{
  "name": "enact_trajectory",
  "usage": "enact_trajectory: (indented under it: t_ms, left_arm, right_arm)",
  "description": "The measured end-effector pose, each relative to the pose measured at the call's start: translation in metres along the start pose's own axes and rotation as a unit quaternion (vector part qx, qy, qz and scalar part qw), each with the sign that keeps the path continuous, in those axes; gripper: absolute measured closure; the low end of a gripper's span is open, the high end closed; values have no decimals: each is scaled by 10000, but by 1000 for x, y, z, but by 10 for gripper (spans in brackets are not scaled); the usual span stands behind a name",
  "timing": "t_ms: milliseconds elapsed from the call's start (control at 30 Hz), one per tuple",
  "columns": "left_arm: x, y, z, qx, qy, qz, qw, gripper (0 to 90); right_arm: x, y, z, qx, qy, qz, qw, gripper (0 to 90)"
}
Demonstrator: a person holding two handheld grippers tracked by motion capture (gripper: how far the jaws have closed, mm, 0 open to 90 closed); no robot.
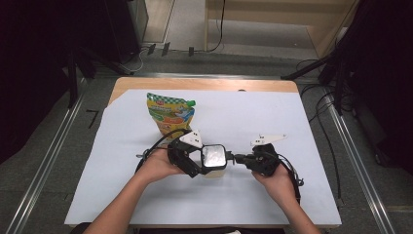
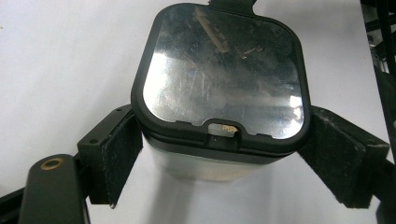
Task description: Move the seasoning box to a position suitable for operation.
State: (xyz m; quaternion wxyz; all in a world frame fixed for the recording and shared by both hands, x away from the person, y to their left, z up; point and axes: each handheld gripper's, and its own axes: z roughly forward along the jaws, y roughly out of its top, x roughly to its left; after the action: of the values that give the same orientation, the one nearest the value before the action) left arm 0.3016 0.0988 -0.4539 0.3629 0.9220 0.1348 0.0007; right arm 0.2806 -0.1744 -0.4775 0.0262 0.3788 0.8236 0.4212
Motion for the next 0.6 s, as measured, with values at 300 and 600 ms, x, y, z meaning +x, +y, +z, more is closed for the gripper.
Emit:
enact_trajectory:
  t_ms: [300, 600]
  left_arm:
    - [-1, 1, -1, 56, 13, 8, 10000, 167]
    - [-1, 2, -2, 27, -13, -18, 10000, 166]
  right_arm:
    - [1, 0, 0, 5, 14, -12, 10000, 900]
    - [1, 0, 0, 6, 12, -10, 10000, 900]
